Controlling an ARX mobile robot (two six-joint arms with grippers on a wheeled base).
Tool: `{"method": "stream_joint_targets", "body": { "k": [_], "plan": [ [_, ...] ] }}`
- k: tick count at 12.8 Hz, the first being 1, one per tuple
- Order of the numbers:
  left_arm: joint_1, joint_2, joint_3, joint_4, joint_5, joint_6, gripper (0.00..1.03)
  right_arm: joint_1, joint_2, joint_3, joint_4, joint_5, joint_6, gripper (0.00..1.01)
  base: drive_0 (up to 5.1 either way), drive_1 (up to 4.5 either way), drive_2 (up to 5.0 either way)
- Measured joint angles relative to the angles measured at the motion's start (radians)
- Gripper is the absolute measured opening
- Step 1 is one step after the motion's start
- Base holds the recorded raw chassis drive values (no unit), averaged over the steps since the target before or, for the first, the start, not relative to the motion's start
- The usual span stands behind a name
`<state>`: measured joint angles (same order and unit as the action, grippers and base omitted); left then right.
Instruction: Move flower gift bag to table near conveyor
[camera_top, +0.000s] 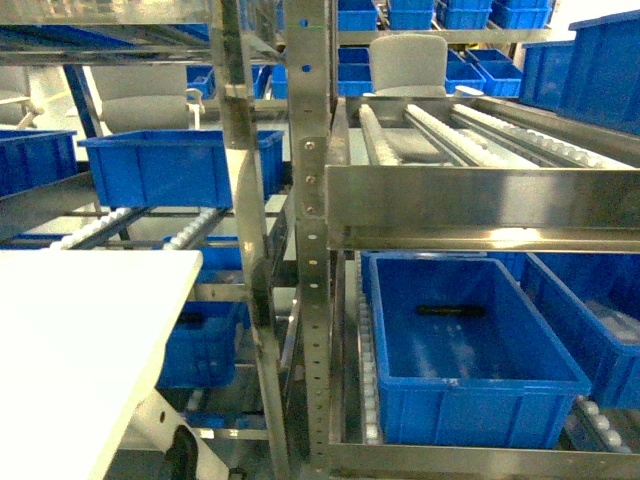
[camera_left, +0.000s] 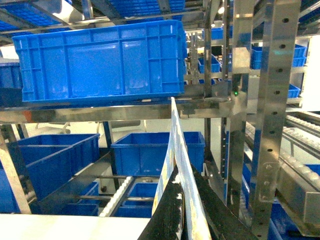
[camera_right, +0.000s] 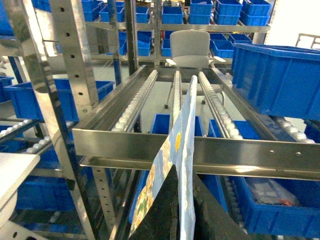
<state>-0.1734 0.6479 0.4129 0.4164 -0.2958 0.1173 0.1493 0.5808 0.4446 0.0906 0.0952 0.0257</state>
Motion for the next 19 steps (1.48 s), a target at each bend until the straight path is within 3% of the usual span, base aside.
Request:
{"method": "stream_joint_targets", "body": {
  "k": [19],
  "plan": [
    [0.000, -0.001, 0.000, -0.001, 0.000, 0.000, 0.02, 0.000, 0.000, 0.000, 0.000, 0.000, 0.000, 0.03, -5.0, 2.46, 2.5]
  ]
}}
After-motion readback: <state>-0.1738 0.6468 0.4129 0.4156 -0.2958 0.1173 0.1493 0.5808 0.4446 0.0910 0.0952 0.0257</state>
